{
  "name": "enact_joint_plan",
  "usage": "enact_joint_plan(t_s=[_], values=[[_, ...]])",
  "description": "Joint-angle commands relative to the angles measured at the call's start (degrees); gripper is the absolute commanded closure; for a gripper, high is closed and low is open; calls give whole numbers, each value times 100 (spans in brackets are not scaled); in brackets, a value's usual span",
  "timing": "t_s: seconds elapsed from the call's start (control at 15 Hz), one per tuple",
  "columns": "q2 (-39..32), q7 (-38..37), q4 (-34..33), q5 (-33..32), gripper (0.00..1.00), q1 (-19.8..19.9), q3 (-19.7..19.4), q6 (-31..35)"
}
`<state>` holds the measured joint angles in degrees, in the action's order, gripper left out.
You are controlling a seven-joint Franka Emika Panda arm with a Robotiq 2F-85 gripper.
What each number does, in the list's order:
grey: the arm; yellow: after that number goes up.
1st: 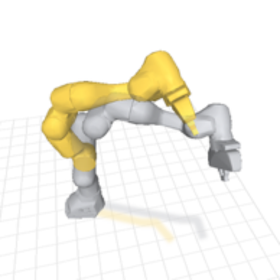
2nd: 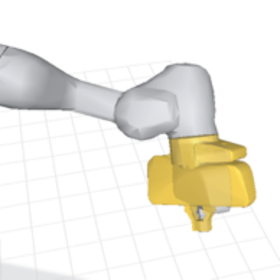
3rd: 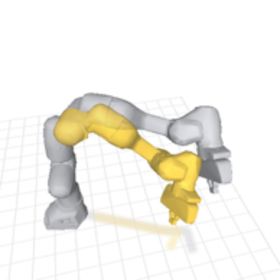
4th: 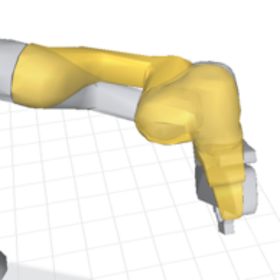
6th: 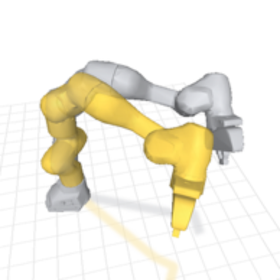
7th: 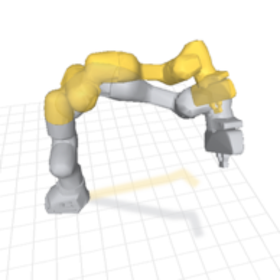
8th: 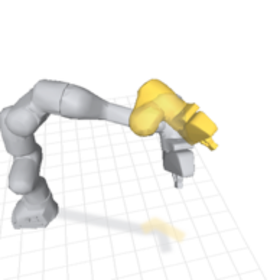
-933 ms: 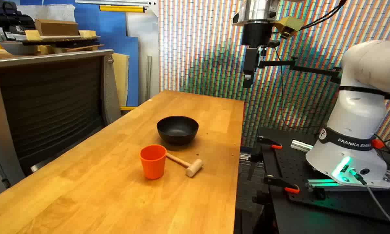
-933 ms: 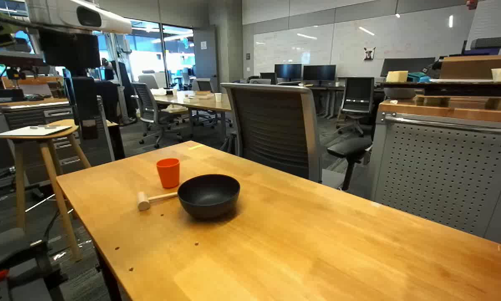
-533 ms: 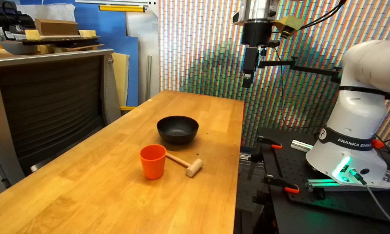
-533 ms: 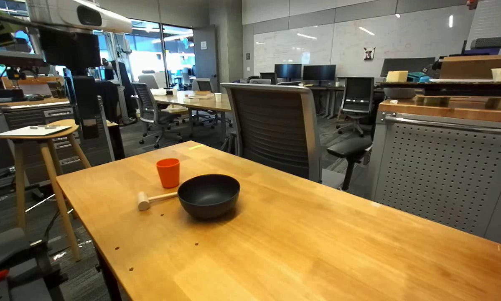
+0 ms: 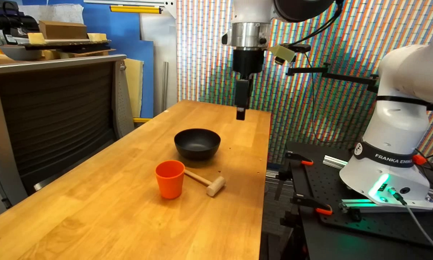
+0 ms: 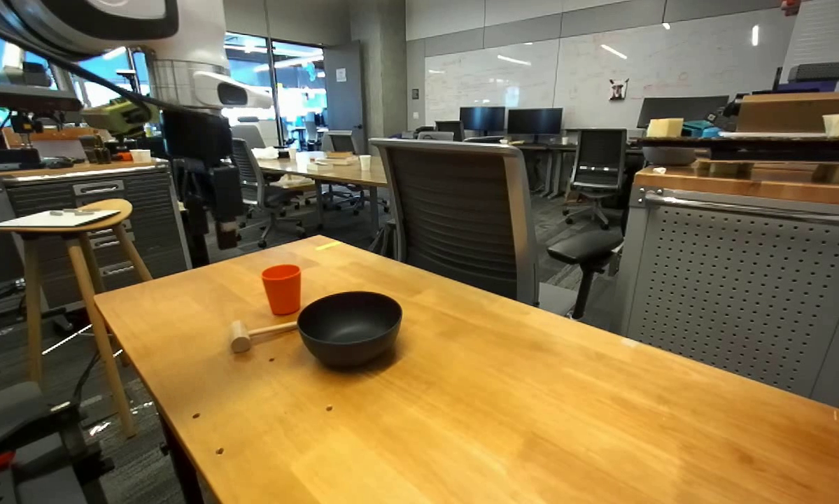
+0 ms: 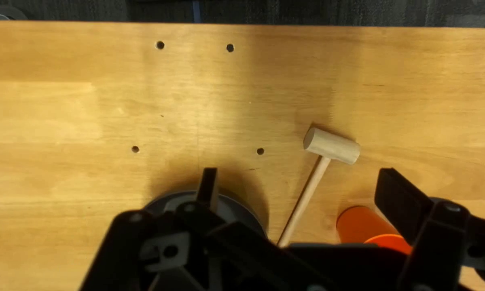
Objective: Pick up the orange cup from the table and put it in the black bowl.
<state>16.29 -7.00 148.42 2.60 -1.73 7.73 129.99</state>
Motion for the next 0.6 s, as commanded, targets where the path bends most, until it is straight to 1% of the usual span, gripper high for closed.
enact_joint_plan(t_s=[0.0,0.13,0.33,0.53], values=[[-1485,-255,-1214,-522,0,-125,167,94],[-2193,-369,-1845,-883,0,-242,194,44],[-3182,-404,-2844,-1257,0,-519,105,-164],[-4072,-240,-3786,-1246,0,-753,36,-347]])
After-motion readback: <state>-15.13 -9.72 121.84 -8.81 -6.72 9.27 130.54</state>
